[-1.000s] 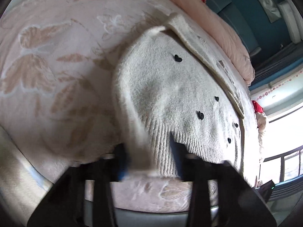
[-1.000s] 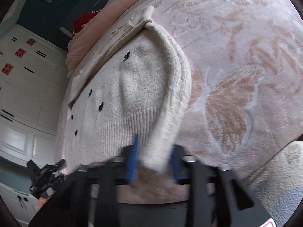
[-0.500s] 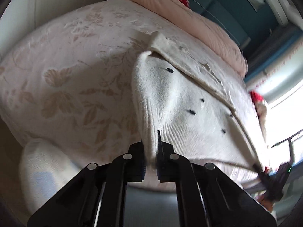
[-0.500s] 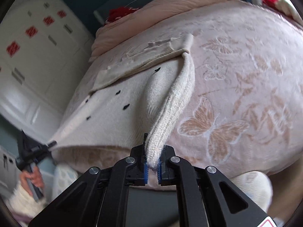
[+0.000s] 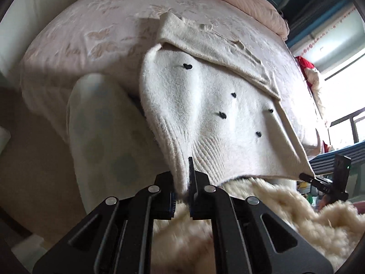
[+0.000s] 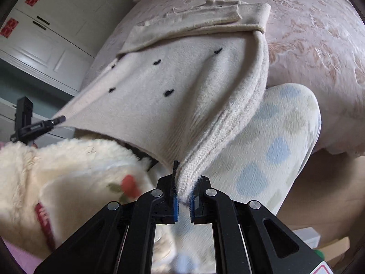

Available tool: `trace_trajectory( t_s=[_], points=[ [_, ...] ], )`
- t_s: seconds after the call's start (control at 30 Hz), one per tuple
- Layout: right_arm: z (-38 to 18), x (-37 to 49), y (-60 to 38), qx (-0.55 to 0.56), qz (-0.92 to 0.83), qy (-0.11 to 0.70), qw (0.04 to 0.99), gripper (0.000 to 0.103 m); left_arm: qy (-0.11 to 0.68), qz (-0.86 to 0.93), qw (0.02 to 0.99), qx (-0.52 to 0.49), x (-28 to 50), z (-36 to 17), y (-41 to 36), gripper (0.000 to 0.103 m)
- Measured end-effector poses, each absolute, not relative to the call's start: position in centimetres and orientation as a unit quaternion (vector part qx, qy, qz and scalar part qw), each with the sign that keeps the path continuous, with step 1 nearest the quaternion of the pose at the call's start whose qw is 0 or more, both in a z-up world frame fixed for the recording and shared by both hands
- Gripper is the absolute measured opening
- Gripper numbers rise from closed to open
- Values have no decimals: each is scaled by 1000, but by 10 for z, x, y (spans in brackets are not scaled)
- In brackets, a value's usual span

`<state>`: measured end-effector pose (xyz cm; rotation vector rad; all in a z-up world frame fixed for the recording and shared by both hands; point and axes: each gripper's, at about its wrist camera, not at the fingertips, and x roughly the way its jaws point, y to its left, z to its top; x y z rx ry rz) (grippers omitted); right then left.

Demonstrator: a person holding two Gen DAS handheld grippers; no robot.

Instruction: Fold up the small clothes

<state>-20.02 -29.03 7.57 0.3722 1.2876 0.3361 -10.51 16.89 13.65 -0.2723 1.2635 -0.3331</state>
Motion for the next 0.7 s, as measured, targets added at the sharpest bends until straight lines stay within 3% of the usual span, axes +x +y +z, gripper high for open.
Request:
trace_trajectory(
  t_s=[0.13,0.33,0.5,0.57,0.67,0.7],
  points=[
    [110,-171,-309,187,147,531,813,6,530,-174,819,-136,-77,169,161,7],
    [142,-39,-358,256,100,405,872,7,418,-168,886,-108,64,201,118,7],
    [90,67,-392,344,37,390,853,8,425,-103,892,-113,176,160,88,8],
    [65,97,-393,354,14,402,844,15,443,-83,887,-102,214,130,73,11],
    [41,124,-389,329,-34,418,846,23,470,-54,878,-74,242,94,59,18],
    [40,127,-390,330,-47,410,849,27,482,-45,872,-73,249,83,59,29]
  ],
)
